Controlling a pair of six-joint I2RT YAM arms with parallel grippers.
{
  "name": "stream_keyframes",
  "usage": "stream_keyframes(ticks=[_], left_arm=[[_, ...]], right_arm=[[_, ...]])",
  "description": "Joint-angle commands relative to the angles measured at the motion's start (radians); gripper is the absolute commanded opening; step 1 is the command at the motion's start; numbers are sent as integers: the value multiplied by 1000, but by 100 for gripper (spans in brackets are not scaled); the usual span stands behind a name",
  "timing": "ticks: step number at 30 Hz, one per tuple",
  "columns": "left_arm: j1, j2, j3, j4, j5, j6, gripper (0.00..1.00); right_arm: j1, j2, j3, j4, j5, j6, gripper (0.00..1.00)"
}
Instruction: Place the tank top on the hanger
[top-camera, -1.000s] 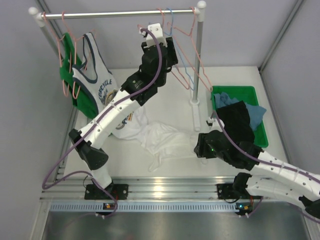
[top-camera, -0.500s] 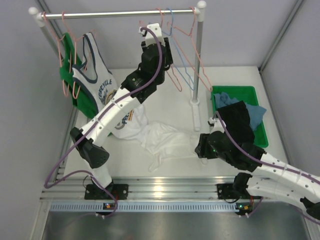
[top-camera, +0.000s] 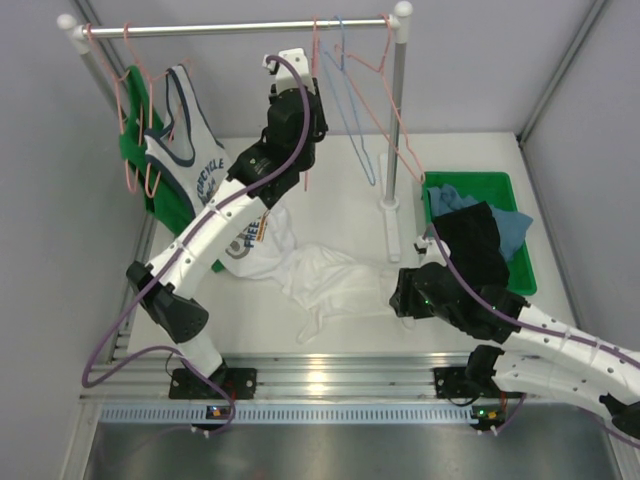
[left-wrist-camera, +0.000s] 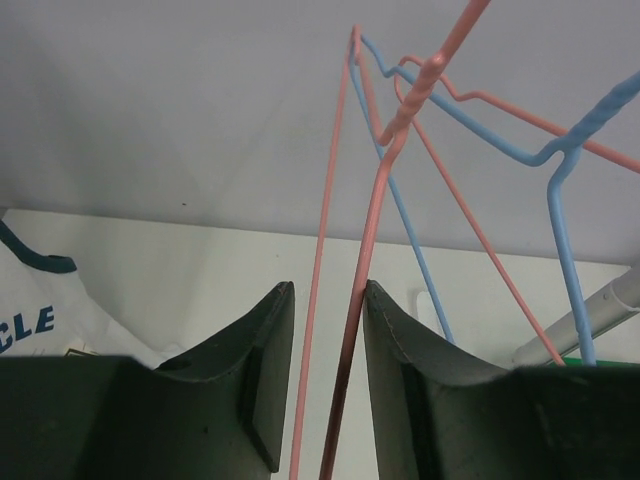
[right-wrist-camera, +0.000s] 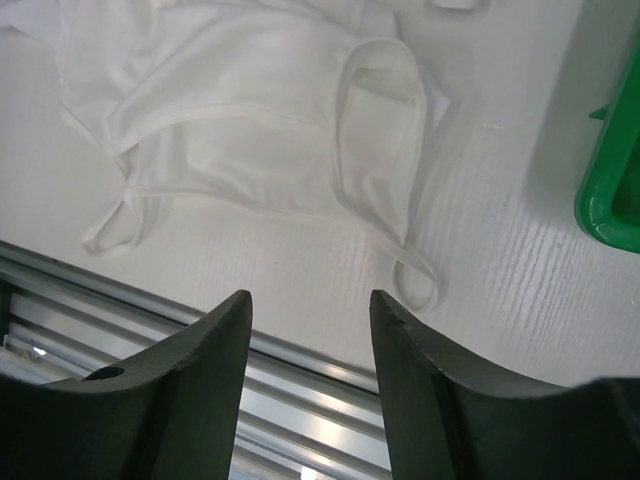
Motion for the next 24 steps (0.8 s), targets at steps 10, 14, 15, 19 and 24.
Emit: stream_keyframes(ticks=[10, 14, 15, 19, 24], left_arm=[[59, -64, -11, -24, 103, 42, 30], [85, -62, -20, -31, 181, 54, 29], [91, -62, -20, -34, 192, 54, 28], [121, -70, -27, -42, 261, 52, 28], [139, -74, -38, -42, 315, 51, 27]], right_arm=[[-9, -16, -13, 39, -2, 8, 51], [-9, -19, -17, 34, 0, 9, 51], [-9, -19, -17, 35, 0, 8, 51], [-9, -26, -25, 39, -2, 11, 51], [-9, -23, -31, 42, -2, 12, 51]])
